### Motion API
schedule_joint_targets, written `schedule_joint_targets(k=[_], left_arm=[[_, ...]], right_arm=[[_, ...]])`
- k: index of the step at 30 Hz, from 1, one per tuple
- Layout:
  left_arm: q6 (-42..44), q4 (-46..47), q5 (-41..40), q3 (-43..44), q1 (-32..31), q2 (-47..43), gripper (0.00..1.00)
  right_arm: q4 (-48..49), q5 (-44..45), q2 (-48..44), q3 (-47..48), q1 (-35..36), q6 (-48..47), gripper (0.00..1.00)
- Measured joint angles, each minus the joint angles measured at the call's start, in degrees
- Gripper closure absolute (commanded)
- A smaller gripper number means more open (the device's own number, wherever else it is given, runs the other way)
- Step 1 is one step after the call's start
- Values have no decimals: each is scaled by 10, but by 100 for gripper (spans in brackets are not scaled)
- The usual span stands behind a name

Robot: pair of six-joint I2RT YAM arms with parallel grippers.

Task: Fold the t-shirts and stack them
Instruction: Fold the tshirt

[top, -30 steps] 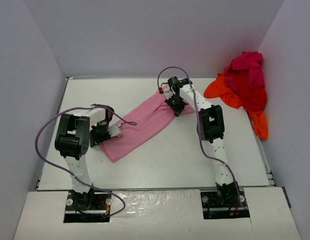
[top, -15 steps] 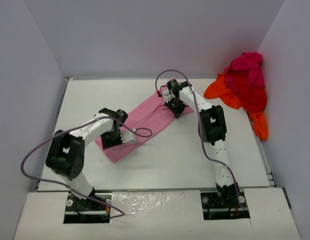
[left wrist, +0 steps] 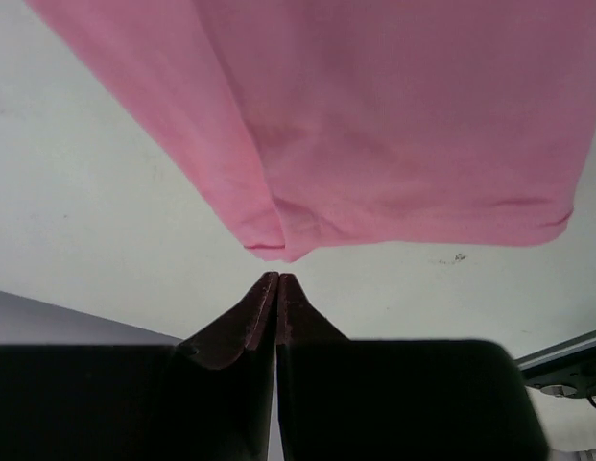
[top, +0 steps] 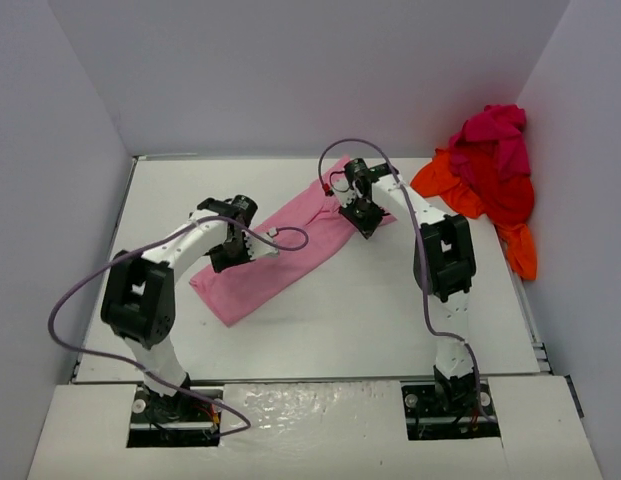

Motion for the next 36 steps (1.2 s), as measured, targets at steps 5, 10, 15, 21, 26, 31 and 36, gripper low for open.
schedule_joint_targets(k=[5, 10, 15, 21, 26, 31, 36], left_arm=[[4, 25, 0, 0, 0, 89, 100], [10, 19, -3, 4, 0, 141, 100], [16, -3, -13, 3, -13, 148, 100], [14, -37, -52, -32, -81, 153, 100], [-2, -94, -42, -24, -163, 181, 100], [-20, -159, 2, 61, -229, 241, 100], [-36, -216, 34, 161, -302, 301, 100]], right_arm=[[-1, 12, -83, -18, -7, -2, 94], [-1, 6, -153, -19, -15, -5, 92], [7, -11, -207, -35, -17, -12, 92], [21, -36, -232, -61, -17, -16, 91], [27, -53, -232, -83, -17, -15, 91], [31, -64, -231, -93, -16, -11, 91], [33, -67, -221, -98, -16, -1, 91]])
